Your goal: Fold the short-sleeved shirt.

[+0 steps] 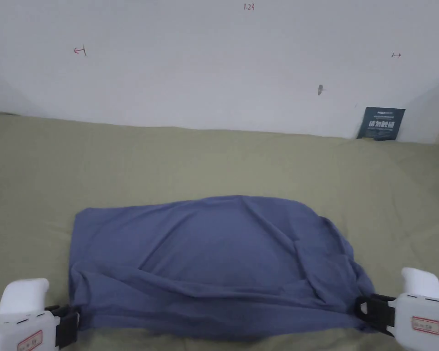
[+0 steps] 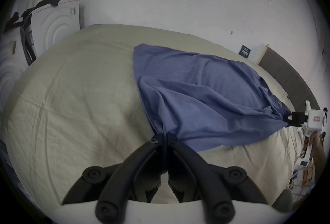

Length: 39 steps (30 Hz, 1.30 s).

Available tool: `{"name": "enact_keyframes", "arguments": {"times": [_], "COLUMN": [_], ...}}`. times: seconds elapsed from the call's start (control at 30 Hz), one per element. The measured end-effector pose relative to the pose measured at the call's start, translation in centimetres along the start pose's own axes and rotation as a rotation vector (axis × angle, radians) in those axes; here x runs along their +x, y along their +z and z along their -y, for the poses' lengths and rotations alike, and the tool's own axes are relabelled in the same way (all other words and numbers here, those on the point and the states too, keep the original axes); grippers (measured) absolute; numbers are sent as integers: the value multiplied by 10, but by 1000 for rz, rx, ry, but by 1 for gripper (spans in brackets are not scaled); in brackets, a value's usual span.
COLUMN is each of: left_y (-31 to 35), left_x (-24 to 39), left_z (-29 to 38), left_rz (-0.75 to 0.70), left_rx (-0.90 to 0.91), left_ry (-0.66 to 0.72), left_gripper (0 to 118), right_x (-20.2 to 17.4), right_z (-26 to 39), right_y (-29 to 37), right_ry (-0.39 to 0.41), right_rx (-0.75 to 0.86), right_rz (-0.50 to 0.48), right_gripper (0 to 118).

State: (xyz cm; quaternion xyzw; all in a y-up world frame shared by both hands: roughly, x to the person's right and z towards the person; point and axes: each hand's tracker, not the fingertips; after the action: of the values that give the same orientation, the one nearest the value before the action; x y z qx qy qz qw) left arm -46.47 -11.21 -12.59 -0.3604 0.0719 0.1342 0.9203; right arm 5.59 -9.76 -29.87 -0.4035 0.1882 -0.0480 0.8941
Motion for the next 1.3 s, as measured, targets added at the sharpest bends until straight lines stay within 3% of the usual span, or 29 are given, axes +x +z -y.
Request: {"name": "enact_keyframes", "arguments": {"times": [0.4,0.93,0.97,1.0,1.03,1.07,1.13,1.23,1.27,1.3], "left_y": [86,124,124,127,131,133,147,156,158,160], "left_x": [-8,-13,-9,-4,0,3,7,14,15,16], "left_z": [46,108,106,104,101,96,84,52,42,32], "left_rz": [79,75,51,16,-12,-44,19,36,50,50], "left_rx": [-54,-134,-123,-103,-84,-71,34,55,79,81], "left_ry": [-48,-23,-37,-65,-78,-101,-79,-53,-50,-59], "left_gripper": [1,2,9,33,77,116,116,115,103,72], "right_x": [-10,-8,-11,-17,-23,-30,-42,-62,-70,-77], "right_z": [36,95,95,94,92,89,76,51,39,31], "right_y": [86,106,108,113,117,122,134,141,140,139], "right_ry": [109,92,111,160,208,251,284,303,328,342], "right_rx": [-77,-209,-180,-163,-142,-110,-50,17,39,49], "right_rz": [3,41,36,63,97,109,50,21,18,19], "right_gripper": [4,6,14,32,60,79,79,79,79,75]}}
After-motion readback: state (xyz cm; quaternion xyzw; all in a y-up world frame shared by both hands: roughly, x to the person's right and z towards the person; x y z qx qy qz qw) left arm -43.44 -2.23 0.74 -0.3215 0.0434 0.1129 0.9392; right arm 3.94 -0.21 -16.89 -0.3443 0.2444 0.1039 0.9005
